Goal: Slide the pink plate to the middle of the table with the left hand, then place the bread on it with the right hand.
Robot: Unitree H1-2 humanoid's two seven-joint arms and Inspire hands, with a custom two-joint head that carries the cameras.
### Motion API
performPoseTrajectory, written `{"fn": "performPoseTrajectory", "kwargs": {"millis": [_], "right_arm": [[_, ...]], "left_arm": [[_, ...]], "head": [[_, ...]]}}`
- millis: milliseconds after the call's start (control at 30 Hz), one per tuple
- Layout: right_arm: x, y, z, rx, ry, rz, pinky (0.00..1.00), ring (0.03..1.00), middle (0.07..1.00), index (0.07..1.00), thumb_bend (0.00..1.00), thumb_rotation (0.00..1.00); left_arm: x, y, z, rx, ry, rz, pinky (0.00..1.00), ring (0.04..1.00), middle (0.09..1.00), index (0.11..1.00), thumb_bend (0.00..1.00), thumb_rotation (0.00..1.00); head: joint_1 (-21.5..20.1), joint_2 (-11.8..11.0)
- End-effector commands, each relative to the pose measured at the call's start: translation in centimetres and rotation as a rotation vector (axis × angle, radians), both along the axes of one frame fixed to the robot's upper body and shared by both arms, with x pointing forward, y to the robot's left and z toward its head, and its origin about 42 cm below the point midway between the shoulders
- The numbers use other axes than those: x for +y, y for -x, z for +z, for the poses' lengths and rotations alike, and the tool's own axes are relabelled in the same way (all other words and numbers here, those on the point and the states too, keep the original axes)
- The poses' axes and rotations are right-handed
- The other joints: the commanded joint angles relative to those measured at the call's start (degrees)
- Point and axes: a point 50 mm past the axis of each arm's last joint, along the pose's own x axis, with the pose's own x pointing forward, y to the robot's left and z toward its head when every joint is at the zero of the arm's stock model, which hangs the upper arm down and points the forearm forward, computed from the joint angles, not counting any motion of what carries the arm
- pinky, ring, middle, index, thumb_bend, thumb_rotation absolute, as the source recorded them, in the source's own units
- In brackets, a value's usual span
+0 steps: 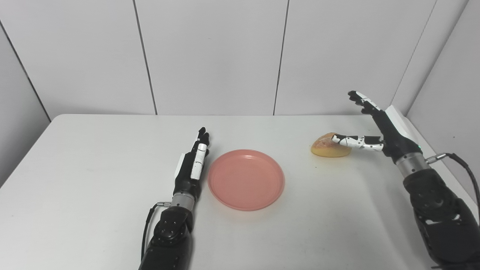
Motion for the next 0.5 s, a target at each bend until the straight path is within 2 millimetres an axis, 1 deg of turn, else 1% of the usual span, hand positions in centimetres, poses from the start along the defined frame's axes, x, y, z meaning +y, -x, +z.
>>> {"fn": "performPoseTrajectory", "kwargs": {"millis": [0, 33, 133, 167, 233, 267, 367, 467], "right_arm": [[-0.3, -1.2, 2.9, -0.072, 0.037, 0.024, 0.81, 0.867, 0.877, 0.886, 0.75, 0.42], [-0.3, -1.5, 2.9, -0.062, 0.044, 0.029, 0.79, 0.858, 0.875, 0.884, 0.75, 0.41], [0.0, -2.5, 3.0, -0.021, 0.095, 0.029, 0.78, 0.853, 0.882, 0.888, 0.76, 0.44], [0.1, -2.8, 3.0, -0.010, 0.114, 0.028, 0.76, 0.845, 0.882, 0.888, 0.77, 0.44], [0.2, -3.4, 3.1, 0.009, 0.137, 0.026, 0.75, 0.841, 0.881, 0.884, 0.79, 0.43], [0.4, -3.7, 3.0, 0.023, 0.148, 0.028, 0.75, 0.841, 0.881, 0.884, 0.79, 0.43], [0.7, -4.6, 2.9, 0.058, 0.167, 0.034, 0.75, 0.853, 0.888, 0.879, 0.81, 0.41], [1.0, -5.2, 2.7, 0.069, 0.169, 0.042, 0.72, 0.827, 0.878, 0.870, 0.82, 0.40]], "left_arm": [[0.1, -0.1, 0.3, -0.030, 0.001, 0.003, 1.00, 1.000, 1.000, 0.995, 0.68, 1.00], [0.2, -0.1, 0.3, -0.031, 0.003, 0.000, 1.00, 1.000, 1.000, 0.995, 0.69, 1.00], [0.5, 0.0, 0.3, -0.029, 0.020, -0.008, 1.00, 1.000, 1.000, 0.996, 0.69, 1.00], [0.5, 0.0, 0.3, -0.027, 0.020, -0.013, 1.00, 1.000, 1.000, 0.998, 0.69, 1.00], [0.6, 0.0, 0.2, -0.027, 0.020, -0.018, 1.00, 1.000, 1.000, 1.000, 0.70, 1.00], [0.7, 0.0, 0.2, -0.027, 0.019, -0.019, 1.00, 1.000, 1.000, 1.000, 0.70, 1.00], [1.0, 0.1, 0.0, -0.028, -0.008, -0.026, 1.00, 1.000, 1.000, 1.000, 0.70, 1.00], [1.2, 0.2, 0.0, -0.026, -0.008, -0.033, 1.00, 1.000, 1.000, 1.000, 0.71, 1.00]], "head": [[0.0, 0.0], [-0.9, -0.1], [-0.9, -0.1], [-0.9, -0.1], [-0.9, -0.1], [-1.8, -0.1], [-1.9, -0.2], [-2.0, -0.1]]}}
